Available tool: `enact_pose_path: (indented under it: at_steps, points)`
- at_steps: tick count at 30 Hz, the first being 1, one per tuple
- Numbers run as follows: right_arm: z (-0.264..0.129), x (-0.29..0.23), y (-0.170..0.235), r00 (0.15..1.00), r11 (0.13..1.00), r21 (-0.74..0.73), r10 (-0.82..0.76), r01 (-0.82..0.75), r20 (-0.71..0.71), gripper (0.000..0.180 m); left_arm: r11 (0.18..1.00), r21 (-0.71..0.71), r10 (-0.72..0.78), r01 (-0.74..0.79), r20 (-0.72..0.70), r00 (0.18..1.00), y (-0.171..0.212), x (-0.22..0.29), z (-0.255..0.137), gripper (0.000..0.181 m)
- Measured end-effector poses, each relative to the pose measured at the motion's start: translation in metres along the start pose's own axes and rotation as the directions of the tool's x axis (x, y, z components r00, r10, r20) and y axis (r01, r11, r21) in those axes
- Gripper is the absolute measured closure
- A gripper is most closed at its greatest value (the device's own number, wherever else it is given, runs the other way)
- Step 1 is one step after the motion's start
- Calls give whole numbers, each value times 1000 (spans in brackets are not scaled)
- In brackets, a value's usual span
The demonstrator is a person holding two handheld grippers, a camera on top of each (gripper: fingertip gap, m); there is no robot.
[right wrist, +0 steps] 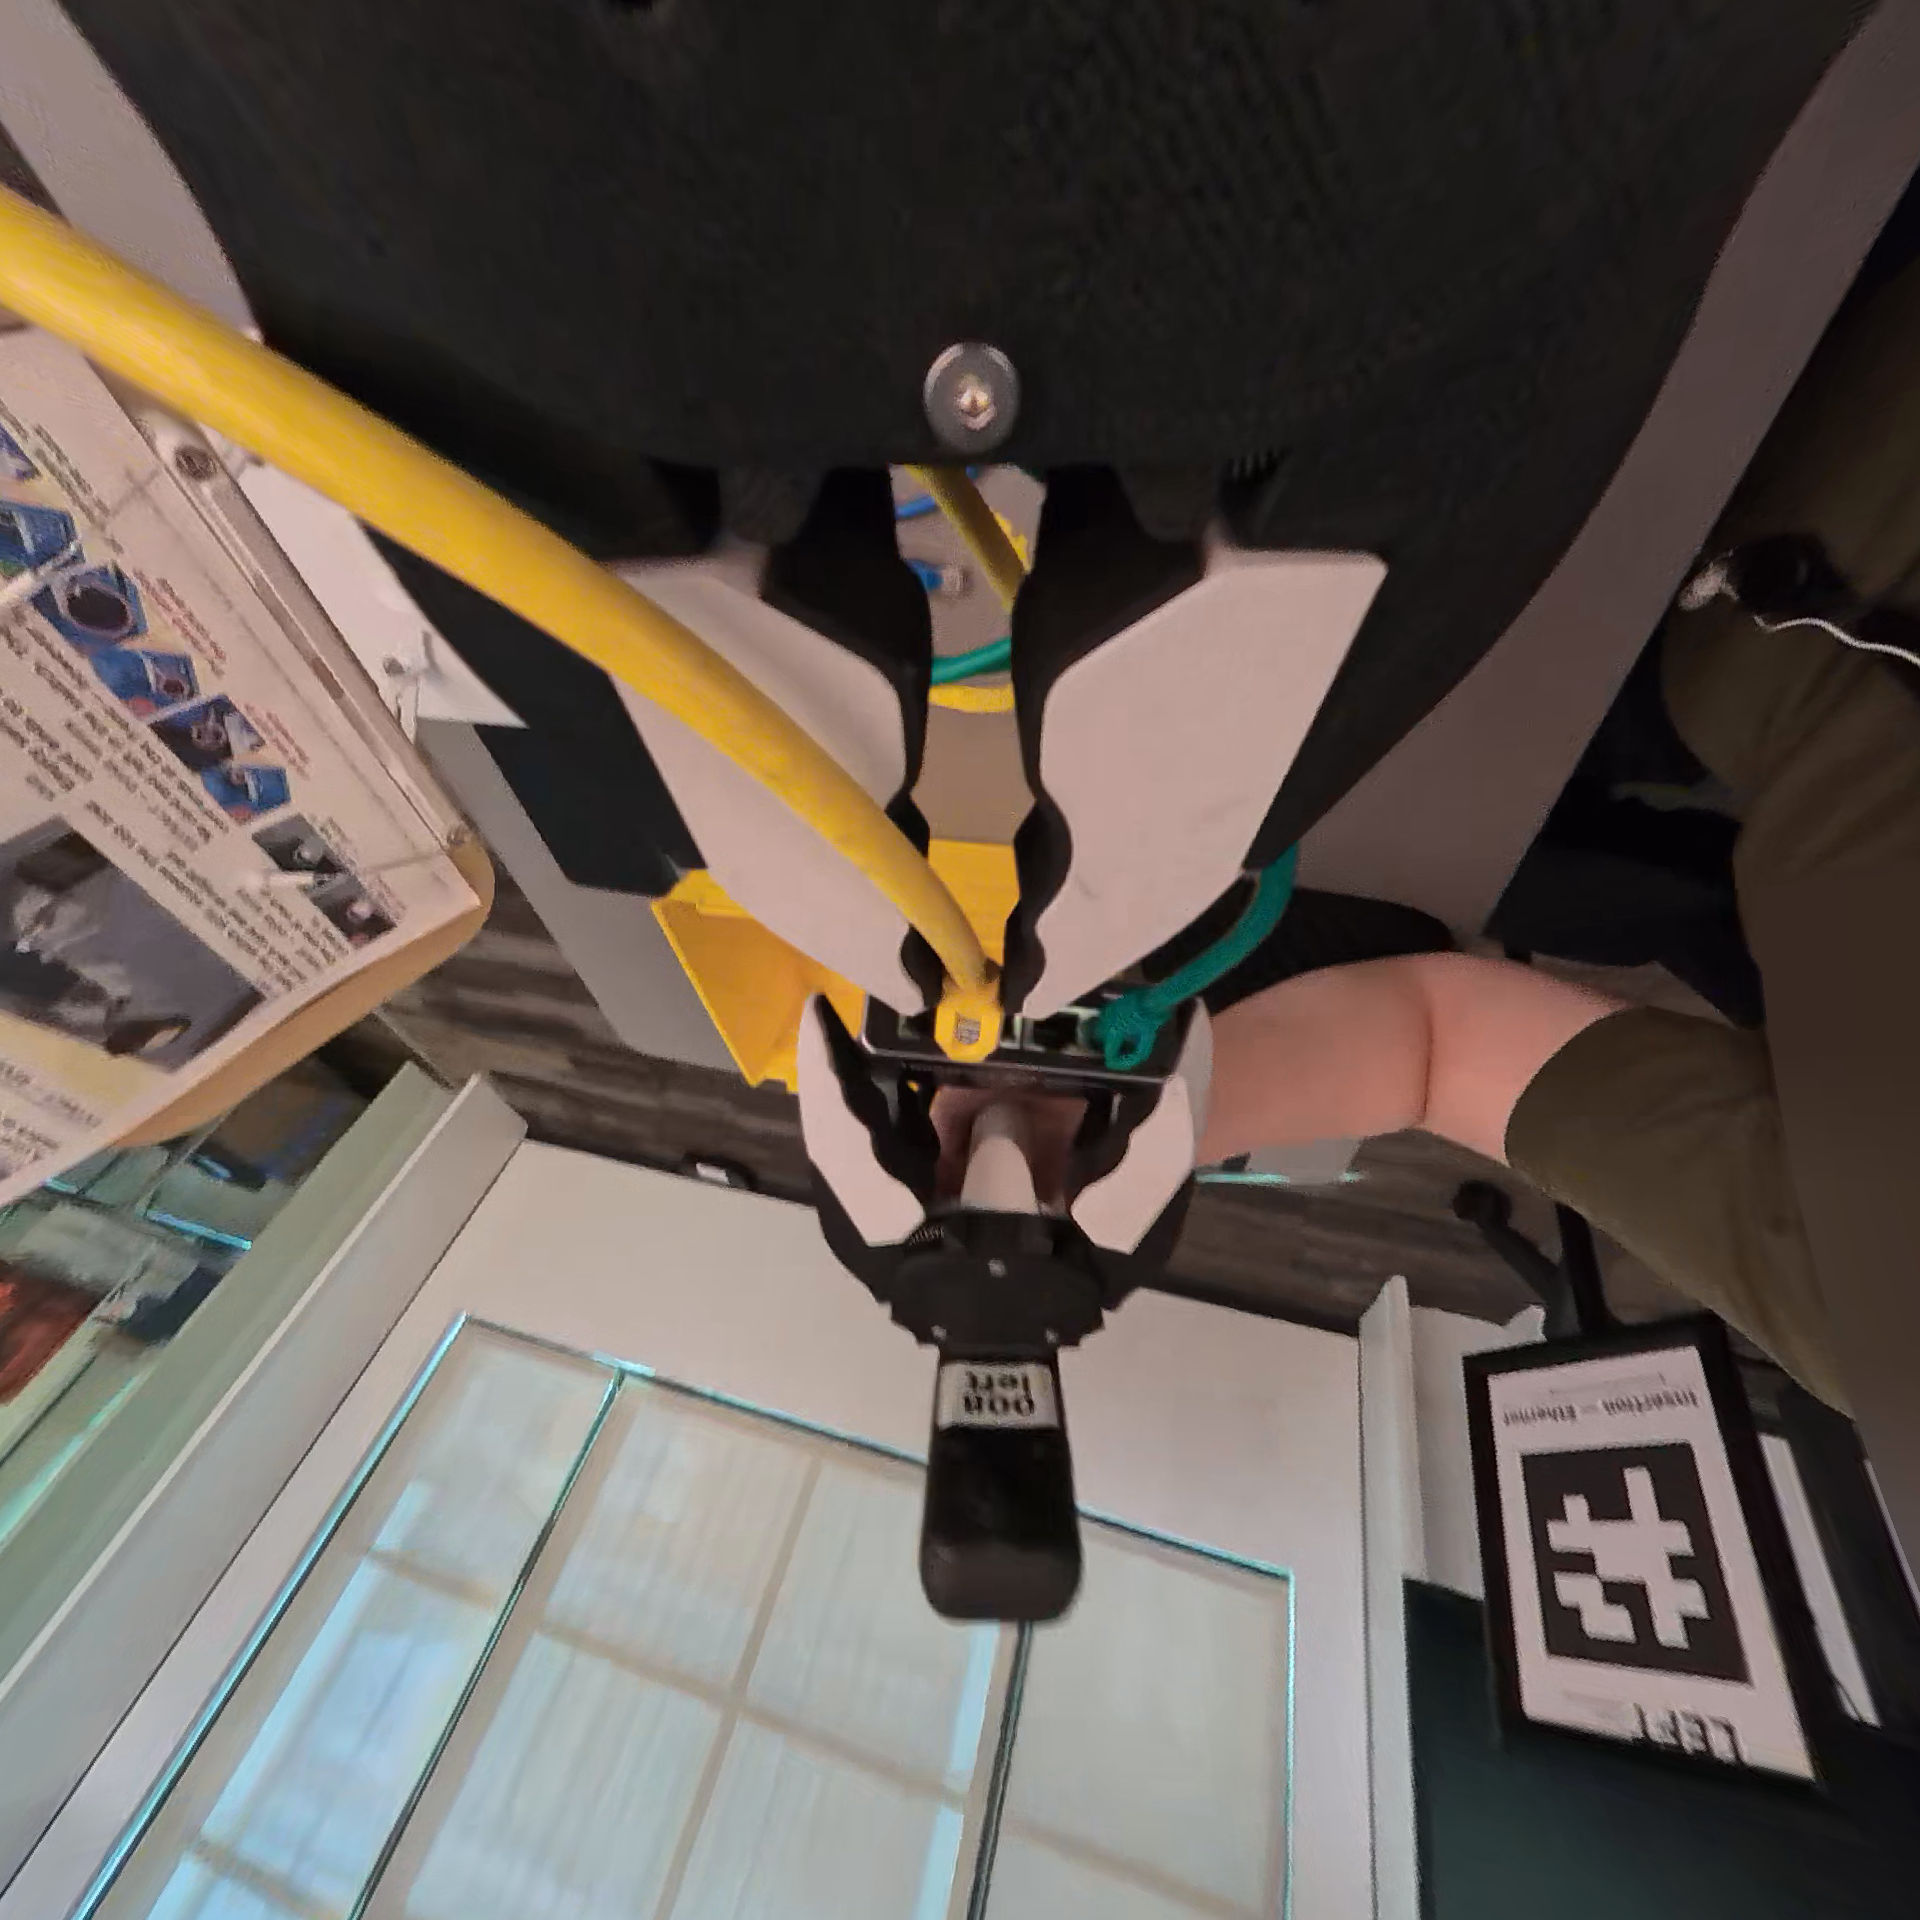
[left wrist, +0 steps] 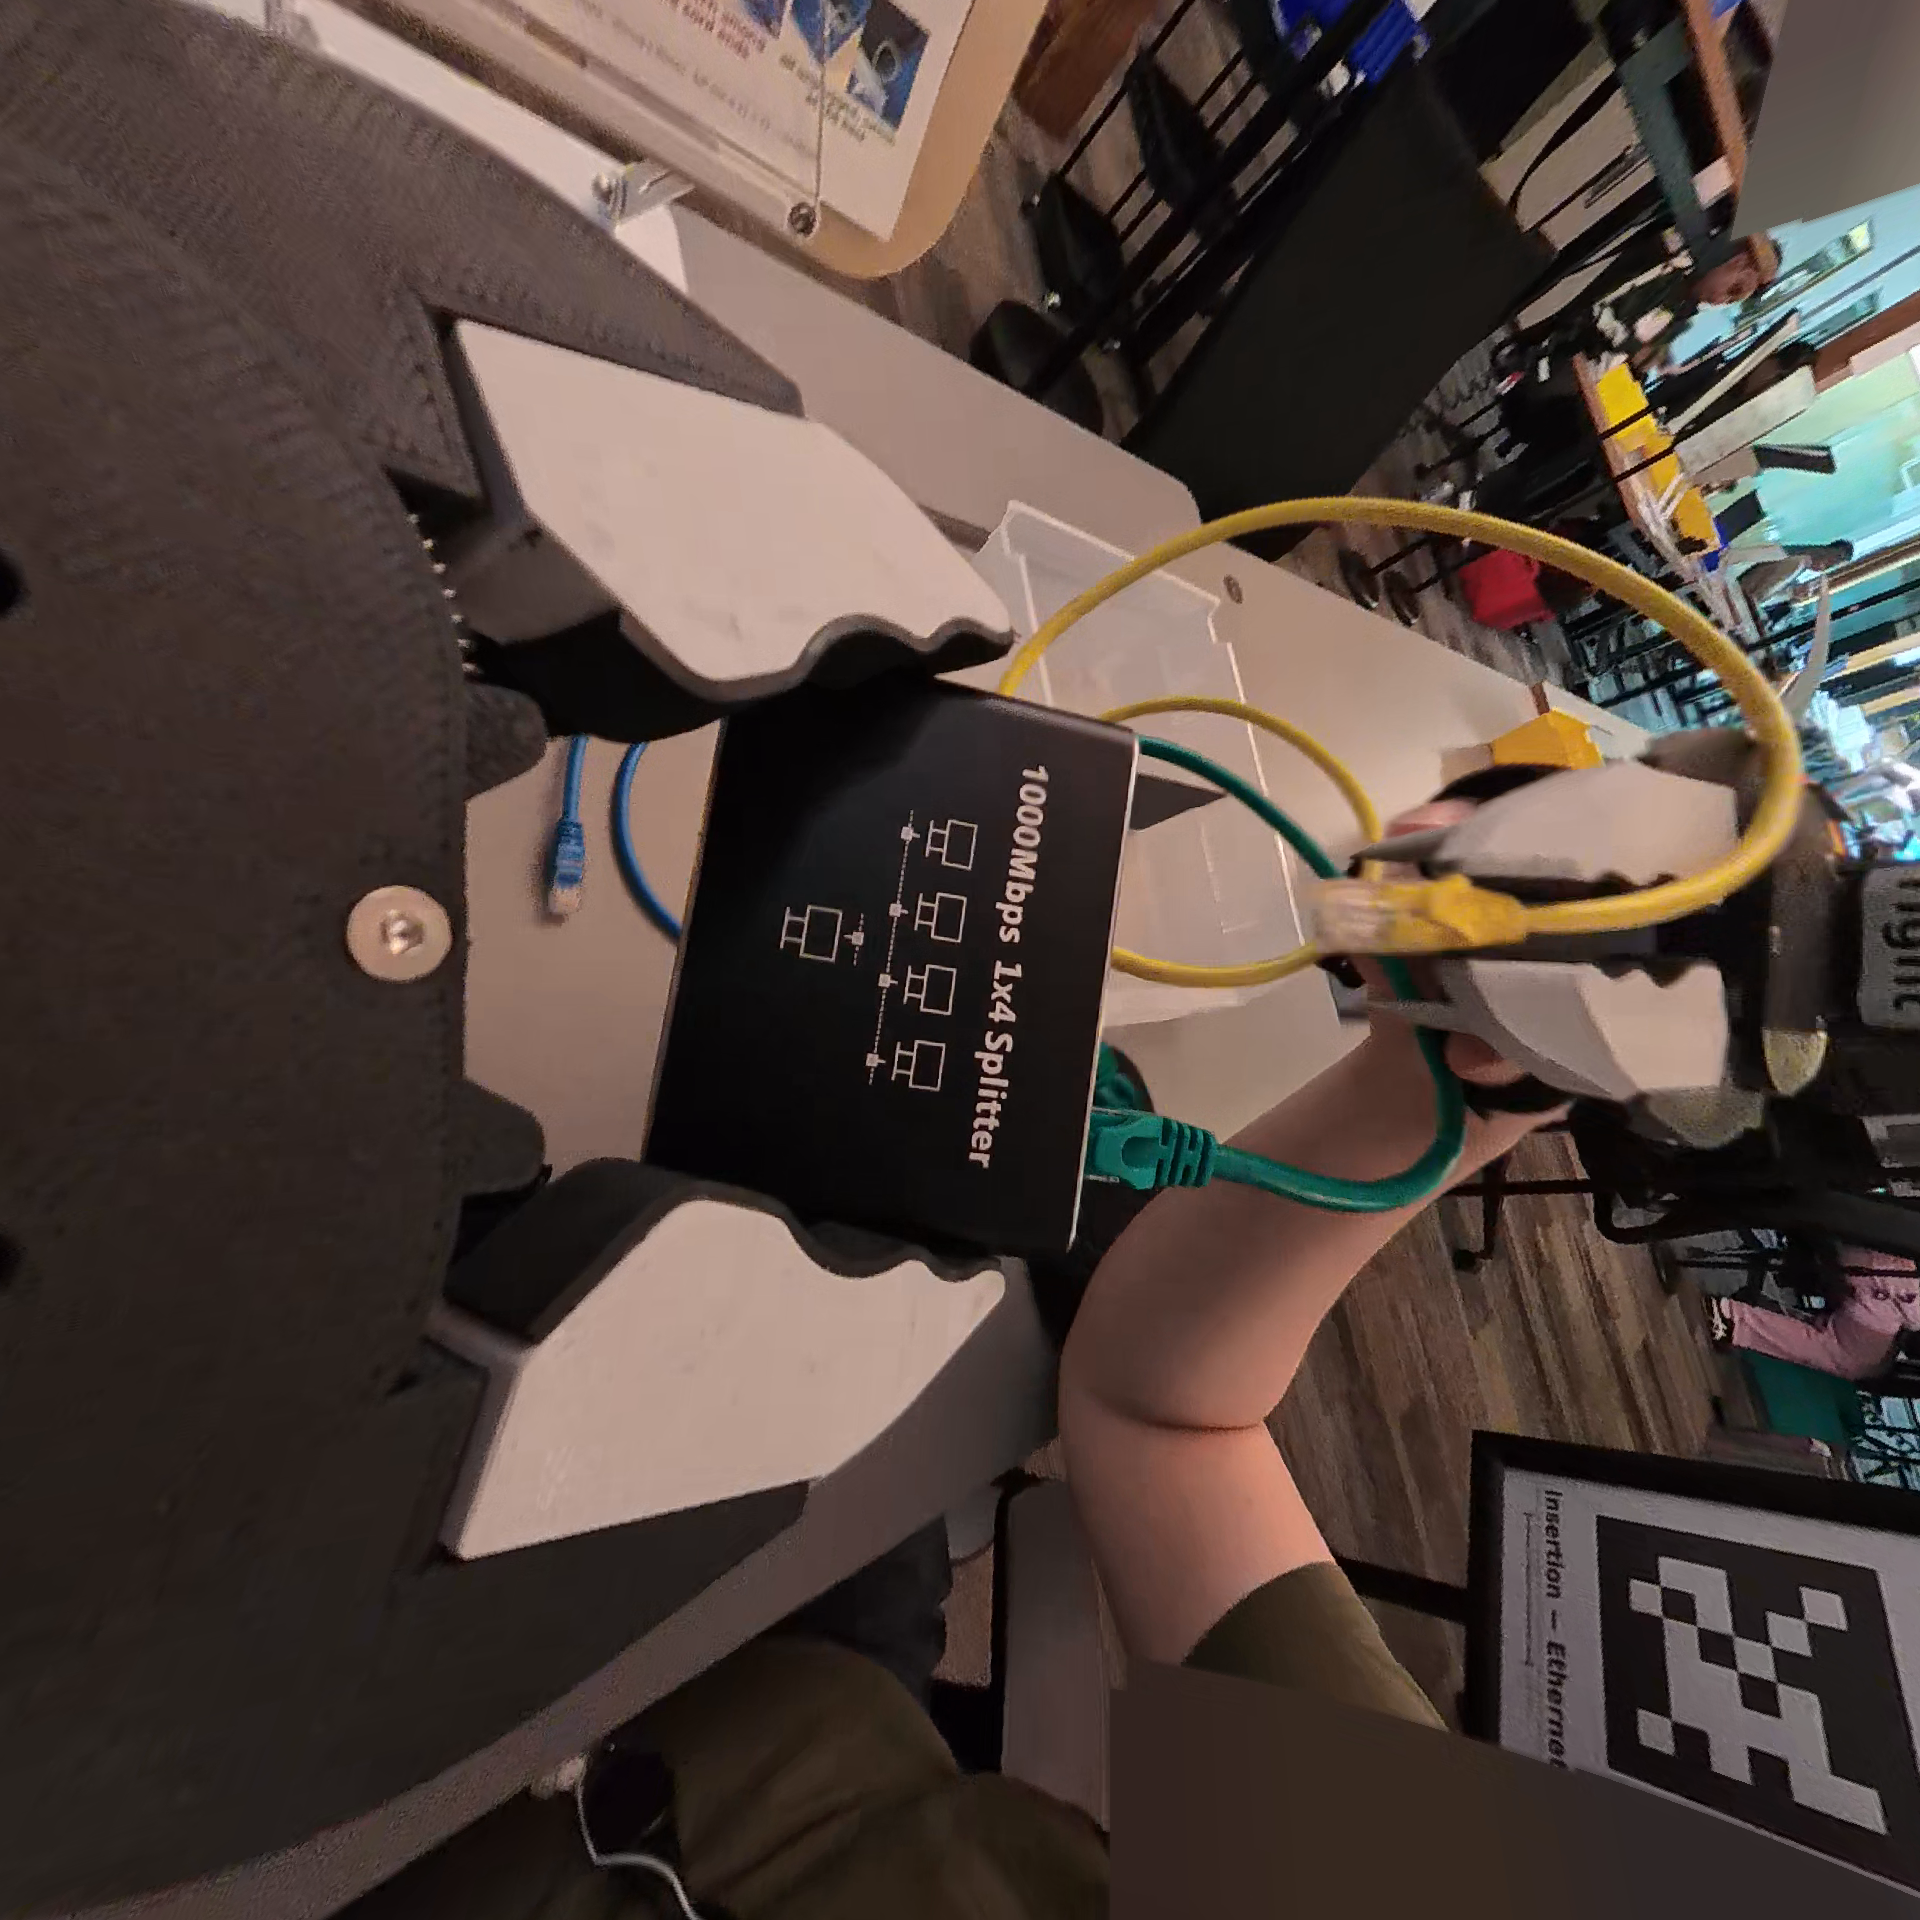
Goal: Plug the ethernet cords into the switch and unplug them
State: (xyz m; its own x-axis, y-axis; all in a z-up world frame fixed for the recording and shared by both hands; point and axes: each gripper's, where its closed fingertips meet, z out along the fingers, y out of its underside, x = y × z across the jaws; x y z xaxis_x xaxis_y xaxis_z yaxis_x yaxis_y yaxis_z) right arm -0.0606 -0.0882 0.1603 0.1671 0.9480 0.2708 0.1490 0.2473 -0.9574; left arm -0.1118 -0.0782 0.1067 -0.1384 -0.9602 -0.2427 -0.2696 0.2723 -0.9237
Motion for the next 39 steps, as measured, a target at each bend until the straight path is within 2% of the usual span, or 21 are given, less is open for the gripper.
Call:
enact_pose_path:
  at_steps: [1, 2, 4, 7, 8, 9, 10, 11, 12, 13, 16, 18, 20, 21, 22, 24, 28, 30, 32, 35, 39]
  points:
    - [1, 2, 4, 1000, 1000, -16, -2, 2, 3, 168, 1000, 3, 12, -12, 0, 1000, 0, 0, 2, 78]
    - [1, 0, 7, 999, 1000, -16, -17, 18, 29, 168, 1000, 7, 14, -14, -9, 1000, 0, 2, 4, 78]
    - [3, -10, 13, 992, 998, -26, -53, 56, 113, 168, 1000, 20, 13, -13, -15, 1000, 3, 4, 4, 107]
    - [8, -7, 29, 990, 991, -107, -65, 78, 121, 168, 1000, 29, 4, -3, -40, 999, 5, 9, 1, 152]
    - [10, -9, 30, 987, 990, -102, -87, 102, 136, 168, 997, 77, 17, -10, -95, 995, -1, 18, -5, 166]
    - [13, -12, 29, 984, 989, -87, -106, 119, 145, 168, 972, 233, 33, -24, -38, 999, -21, 12, -19, 181]
    - [16, -14, 27, 981, 988, -68, -128, 139, 149, 168, 913, 407, 12, -29, 45, 999, -41, 3, -39, 181]
    - [19, -19, 25, 975, 985, -51, -153, 163, 158, 168, 854, 519, -22, -27, 88, 996, -50, -4, -59, 181]
    - [22, -19, 23, 977, 985, -34, -163, 169, 141, 169, 827, 562, -44, -20, 99, 994, -48, -9, -70, 181]
    - [26, -11, 22, 985, 988, -42, -147, 151, 87, 169, 835, 550, -99, 17, 119, 988, -41, -19, -74, 181]
    - [29, 21, 50, 993, 977, -198, -91, 75, -75, 168, 934, 322, -191, 155, 85, 978, -10, -26, -47, 181]
    - [30, 36, 53, 991, 987, -162, -26, 4, -132, 168, 967, 224, -152, 121, 127, 980, -2, -20, -23, 181]
    - [30, 37, 52, 994, 992, -120, 37, -49, -106, 169, 984, 147, -120, 101, 120, 986, 3, -10, -1, 180]
    - [29, 37, 56, 995, 989, -139, 34, -47, -98, 168, 988, 106, -126, 115, 102, 987, 7, -5, 8, 166]
    - [27, 38, 61, 994, 985, -169, 26, -44, -106, 168, 988, 59, -144, 140, 70, 987, 13, 2, 16, 153]
    - [24, 39, 68, 995, 979, -201, 19, -39, -102, 168, 978, -68, -194, 196, 31, 981, 32, 12, 31, 138]
    - [23, 33, 81, 999, 970, -240, 28, -38, -46, 168, 908, -288, -274, 305, 144, 951, 76, 15, 52, 125]
    - [19, 33, 93, 998, 952, -298, 55, -64, -37, 168, 865, -378, -274, 330, 196, 942, 96, 14, 57, 113]
    - [16, 34, 91, 994, 958, -266, 109, -110, -16, 168, 852, -395, -259, 344, 253, 932, 104, 4, 62, 111]
    - [12, 30, 76, 983, 972, -163, 179, -169, 50, 168, 831, -325, -390, 452, 240, 889, 106, -3, 75, 114]
    - [7, 28, 74, 981, 972, -156, 186, -175, 59, 168, 755, -254, -546, 605, 266, 794, 129, -21, 86, 112]
